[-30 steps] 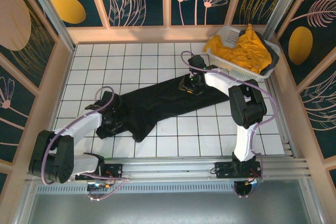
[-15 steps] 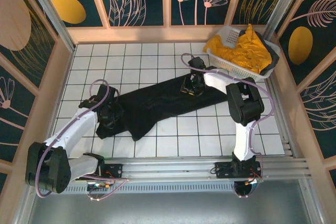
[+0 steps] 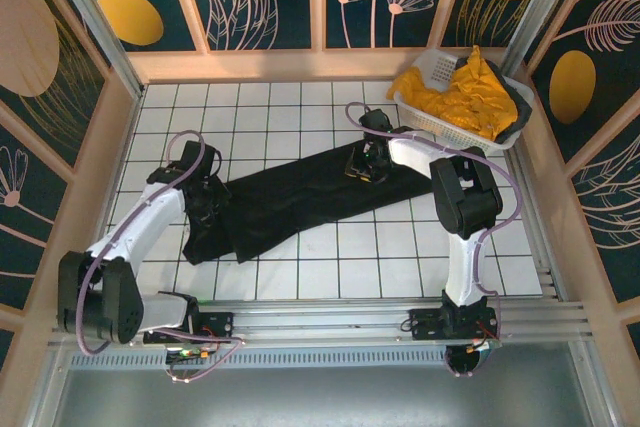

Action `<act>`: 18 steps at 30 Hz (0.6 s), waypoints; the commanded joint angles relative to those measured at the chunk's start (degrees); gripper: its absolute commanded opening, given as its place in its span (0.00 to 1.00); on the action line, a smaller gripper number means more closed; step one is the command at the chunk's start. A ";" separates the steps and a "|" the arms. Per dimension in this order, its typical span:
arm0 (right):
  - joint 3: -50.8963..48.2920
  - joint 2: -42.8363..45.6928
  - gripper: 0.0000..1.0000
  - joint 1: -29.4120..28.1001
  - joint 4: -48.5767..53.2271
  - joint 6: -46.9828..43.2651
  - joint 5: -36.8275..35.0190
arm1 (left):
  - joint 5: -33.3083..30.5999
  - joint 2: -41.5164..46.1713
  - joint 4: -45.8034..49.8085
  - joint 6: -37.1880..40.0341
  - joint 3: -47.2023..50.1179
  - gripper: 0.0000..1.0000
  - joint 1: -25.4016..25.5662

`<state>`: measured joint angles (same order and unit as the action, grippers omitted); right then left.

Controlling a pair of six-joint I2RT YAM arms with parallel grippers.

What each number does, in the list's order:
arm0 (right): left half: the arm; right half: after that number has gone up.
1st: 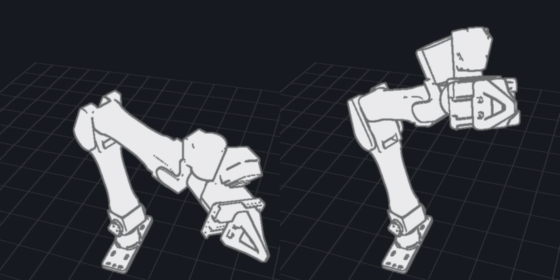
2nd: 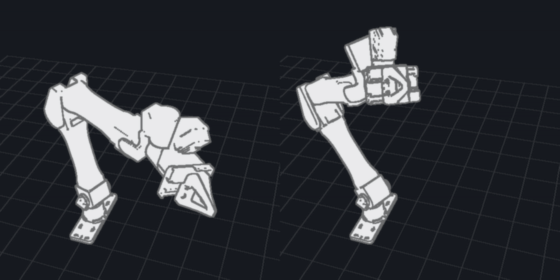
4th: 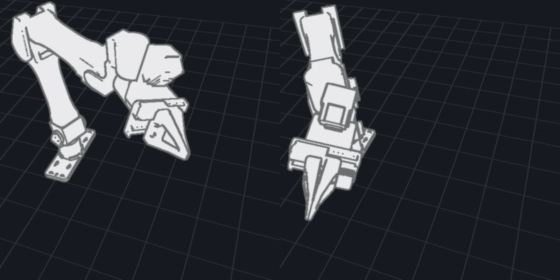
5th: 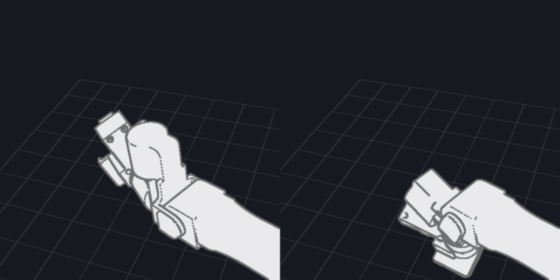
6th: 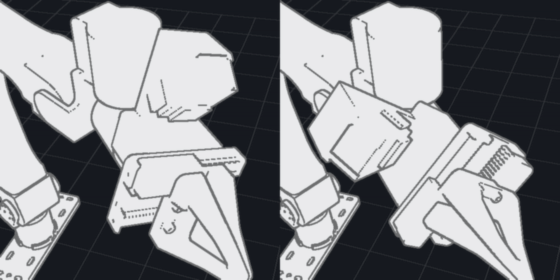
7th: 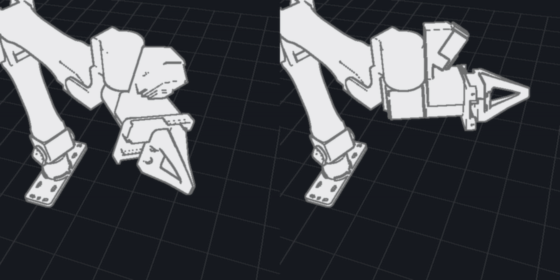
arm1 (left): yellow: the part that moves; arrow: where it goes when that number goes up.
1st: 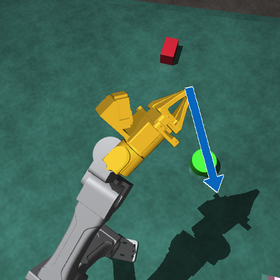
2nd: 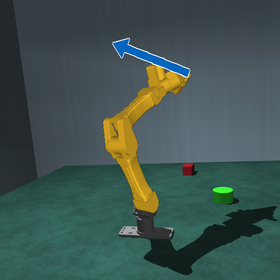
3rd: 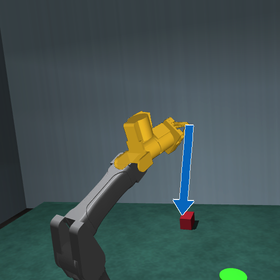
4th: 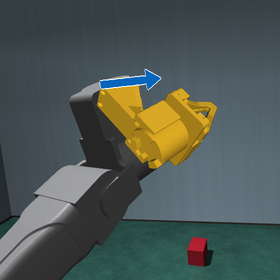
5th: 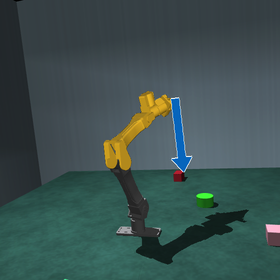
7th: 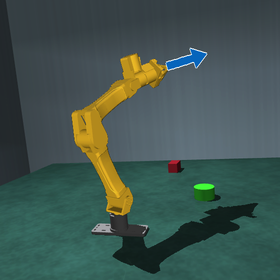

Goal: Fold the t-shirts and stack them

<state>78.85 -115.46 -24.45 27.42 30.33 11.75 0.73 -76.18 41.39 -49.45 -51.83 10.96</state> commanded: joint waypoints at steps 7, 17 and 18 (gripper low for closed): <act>-1.01 -2.53 0.37 0.23 2.93 -0.09 -2.25 | -2.89 -10.29 0.30 8.53 -7.97 0.00 -4.57; -1.18 -3.17 0.37 0.27 2.92 0.87 -2.43 | -7.66 -21.62 -0.80 14.35 -15.51 0.00 -6.00; -1.25 -3.19 0.37 0.28 2.95 1.01 -2.44 | -8.45 -23.94 -1.23 14.68 -16.04 0.00 -6.01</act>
<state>78.83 -115.68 -24.45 27.40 30.52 11.57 -3.77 -97.03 40.62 -37.78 -65.73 5.52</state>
